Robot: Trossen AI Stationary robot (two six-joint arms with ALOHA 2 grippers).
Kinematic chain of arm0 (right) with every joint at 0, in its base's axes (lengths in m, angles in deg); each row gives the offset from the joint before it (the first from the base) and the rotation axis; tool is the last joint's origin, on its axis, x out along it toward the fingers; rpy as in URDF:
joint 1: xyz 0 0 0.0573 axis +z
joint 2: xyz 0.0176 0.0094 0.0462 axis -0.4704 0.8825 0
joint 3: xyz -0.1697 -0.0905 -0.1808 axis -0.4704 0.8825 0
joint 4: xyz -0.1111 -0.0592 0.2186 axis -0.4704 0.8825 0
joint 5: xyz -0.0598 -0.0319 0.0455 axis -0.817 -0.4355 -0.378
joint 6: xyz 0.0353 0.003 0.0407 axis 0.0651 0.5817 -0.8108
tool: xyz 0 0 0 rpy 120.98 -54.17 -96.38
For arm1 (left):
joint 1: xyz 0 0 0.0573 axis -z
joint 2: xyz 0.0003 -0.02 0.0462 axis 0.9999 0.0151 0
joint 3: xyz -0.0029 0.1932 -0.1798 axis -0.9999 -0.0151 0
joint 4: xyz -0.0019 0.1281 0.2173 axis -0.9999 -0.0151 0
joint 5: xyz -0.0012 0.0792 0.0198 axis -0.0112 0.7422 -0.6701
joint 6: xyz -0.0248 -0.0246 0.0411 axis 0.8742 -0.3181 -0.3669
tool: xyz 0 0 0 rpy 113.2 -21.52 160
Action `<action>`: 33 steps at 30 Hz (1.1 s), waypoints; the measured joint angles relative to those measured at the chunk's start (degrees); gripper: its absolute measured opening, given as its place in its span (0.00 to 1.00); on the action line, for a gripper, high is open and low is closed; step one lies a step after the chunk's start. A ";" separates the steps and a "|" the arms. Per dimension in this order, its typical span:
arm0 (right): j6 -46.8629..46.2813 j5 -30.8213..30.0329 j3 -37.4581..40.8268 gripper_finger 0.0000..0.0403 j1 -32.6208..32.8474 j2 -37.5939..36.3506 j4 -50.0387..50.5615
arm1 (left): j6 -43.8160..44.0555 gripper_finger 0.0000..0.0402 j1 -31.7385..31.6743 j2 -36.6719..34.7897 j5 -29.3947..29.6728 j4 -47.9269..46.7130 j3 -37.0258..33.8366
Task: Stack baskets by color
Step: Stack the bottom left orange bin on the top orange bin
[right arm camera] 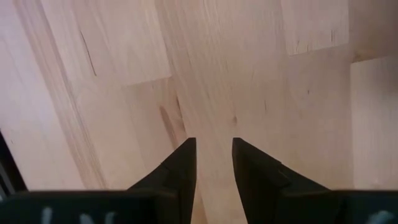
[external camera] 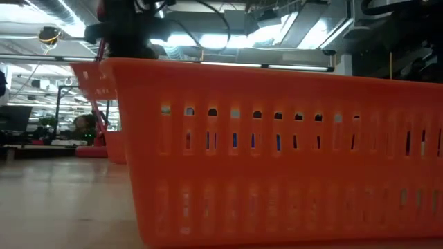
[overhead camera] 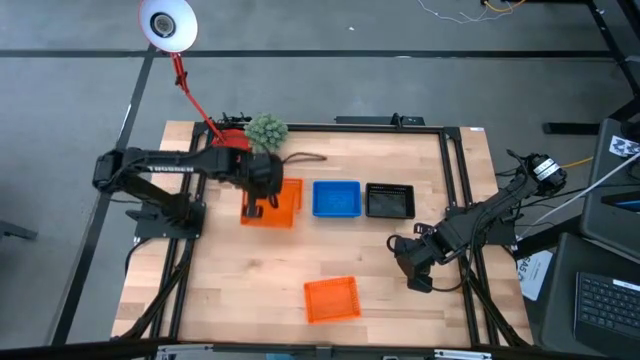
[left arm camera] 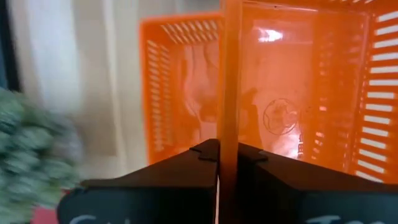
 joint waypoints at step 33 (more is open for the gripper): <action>0.11 -1.49 0.00 0.26 0.02 0.00 -0.52 | -12.06 0.00 -16.15 13.55 -5.82 9.60 1.23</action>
